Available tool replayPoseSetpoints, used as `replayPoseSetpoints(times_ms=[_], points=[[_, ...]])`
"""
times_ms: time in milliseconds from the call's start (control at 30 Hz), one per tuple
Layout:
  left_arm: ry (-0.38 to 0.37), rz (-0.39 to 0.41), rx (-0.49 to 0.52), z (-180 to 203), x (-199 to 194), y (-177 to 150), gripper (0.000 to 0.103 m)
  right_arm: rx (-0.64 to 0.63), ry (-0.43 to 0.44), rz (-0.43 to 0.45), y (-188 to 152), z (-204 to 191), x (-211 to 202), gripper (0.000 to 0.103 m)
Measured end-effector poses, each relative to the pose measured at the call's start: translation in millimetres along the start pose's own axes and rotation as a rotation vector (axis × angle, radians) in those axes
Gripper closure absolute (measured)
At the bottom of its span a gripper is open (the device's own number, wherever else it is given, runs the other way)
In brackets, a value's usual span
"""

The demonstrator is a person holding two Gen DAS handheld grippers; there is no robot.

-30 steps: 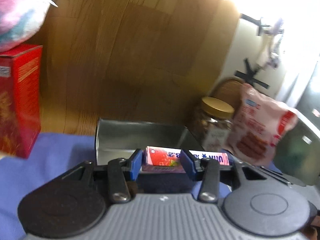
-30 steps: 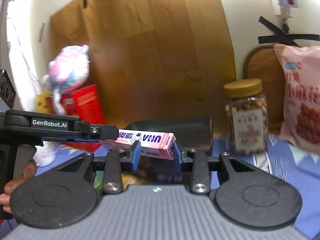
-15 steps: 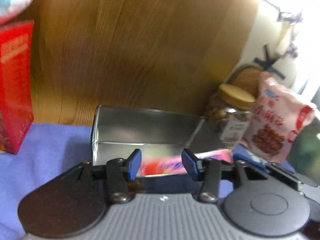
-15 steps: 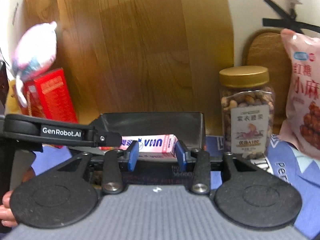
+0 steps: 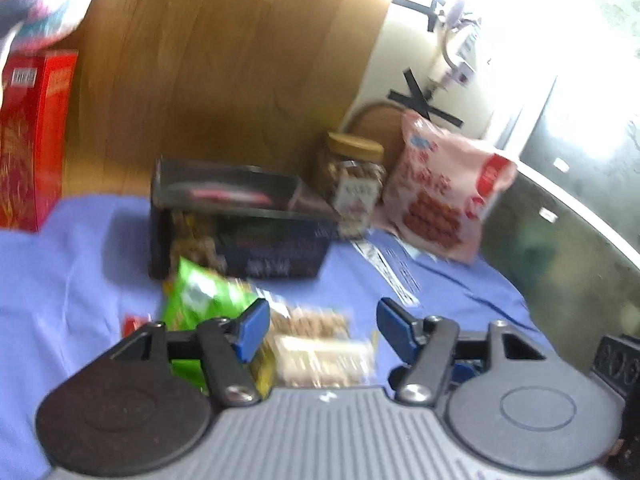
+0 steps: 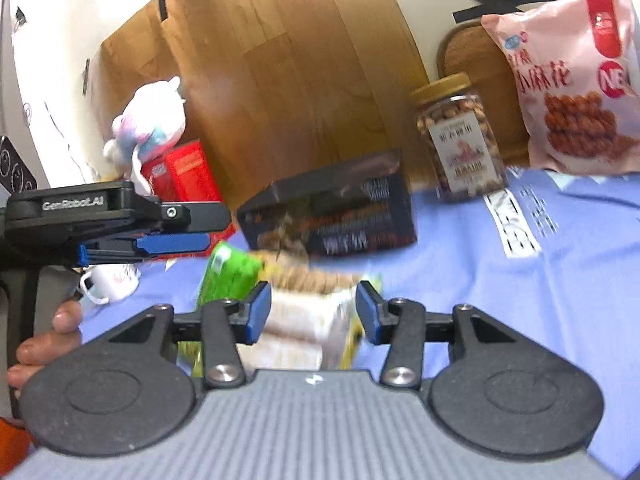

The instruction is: Organize snacks

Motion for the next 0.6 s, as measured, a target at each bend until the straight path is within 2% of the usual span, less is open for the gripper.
replayPoseSetpoints(times_ms=[167,367,600], points=[[-0.005,-0.002,-0.038,4.2,-11.0,-19.8,0.043,0.010,0.009,0.005,-14.9,2.7,-13.9,0.052],[0.022,0.028,-0.072,-0.6,-23.2,-33.1,0.043,0.057,-0.029,0.005,-23.9,18.0,-15.5,0.050],[0.112,0.052,-0.044,-9.0,-26.5,-43.2,0.042,0.102,-0.041,-0.019,-35.2,32.4,-8.4,0.049]])
Point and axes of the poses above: each gripper's, at about its wrist camera, not at the fingertips, and x roughly the way its jaws point, z to its right, y to its top, the point moved 4 cm from there along x, roughly the way its jaws point, and after that the axes turned 13 degrees about -y, right-handed, at the moved point
